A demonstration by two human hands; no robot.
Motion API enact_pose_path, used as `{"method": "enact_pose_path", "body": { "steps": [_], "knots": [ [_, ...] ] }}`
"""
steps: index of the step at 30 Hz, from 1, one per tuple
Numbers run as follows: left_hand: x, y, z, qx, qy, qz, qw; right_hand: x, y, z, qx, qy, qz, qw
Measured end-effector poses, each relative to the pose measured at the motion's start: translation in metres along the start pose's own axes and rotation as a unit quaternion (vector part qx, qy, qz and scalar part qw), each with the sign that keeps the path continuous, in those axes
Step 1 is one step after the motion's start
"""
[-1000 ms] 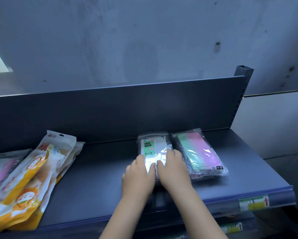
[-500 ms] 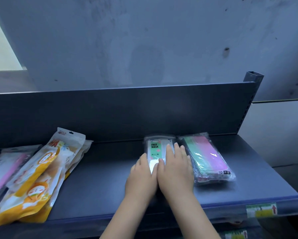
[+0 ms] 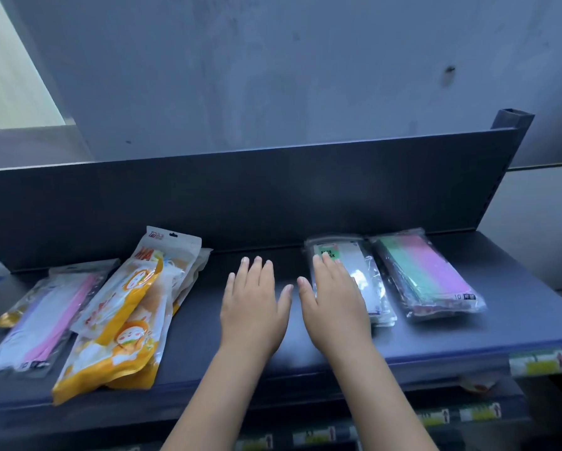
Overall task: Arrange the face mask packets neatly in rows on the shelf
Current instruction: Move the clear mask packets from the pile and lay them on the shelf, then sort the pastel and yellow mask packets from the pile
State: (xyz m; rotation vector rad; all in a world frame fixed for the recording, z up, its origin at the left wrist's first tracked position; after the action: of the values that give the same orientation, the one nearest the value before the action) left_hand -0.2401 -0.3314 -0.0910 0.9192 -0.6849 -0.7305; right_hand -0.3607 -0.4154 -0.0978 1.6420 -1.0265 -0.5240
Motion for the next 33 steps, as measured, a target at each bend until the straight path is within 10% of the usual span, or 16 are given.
{"method": "enact_pose_path", "body": {
  "steps": [11,33],
  "knots": [
    [0.002,0.031,-0.002,-0.026,-0.005,0.105,0.994,0.003,0.006,-0.025,0.009,0.021,0.019,1.000],
    [-0.030,0.125,-0.111,-0.055,0.091,0.078,0.991,-0.013,-0.018,-0.155,0.071,0.113,-0.012,0.991]
  ]
}}
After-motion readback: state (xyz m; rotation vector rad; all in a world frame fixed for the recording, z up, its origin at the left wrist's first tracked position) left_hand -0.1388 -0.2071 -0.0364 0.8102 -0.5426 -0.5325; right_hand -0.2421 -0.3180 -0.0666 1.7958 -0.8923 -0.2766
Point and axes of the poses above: each hand's wrist, its own x-axis towards the middle knuckle, its own y-axis out of the back of the hand, z = x × y, the point moved 10 cm from there along x, towards the middle knuckle, and after that the axes turned 14 degrees about -x, right-handed, at the moved point
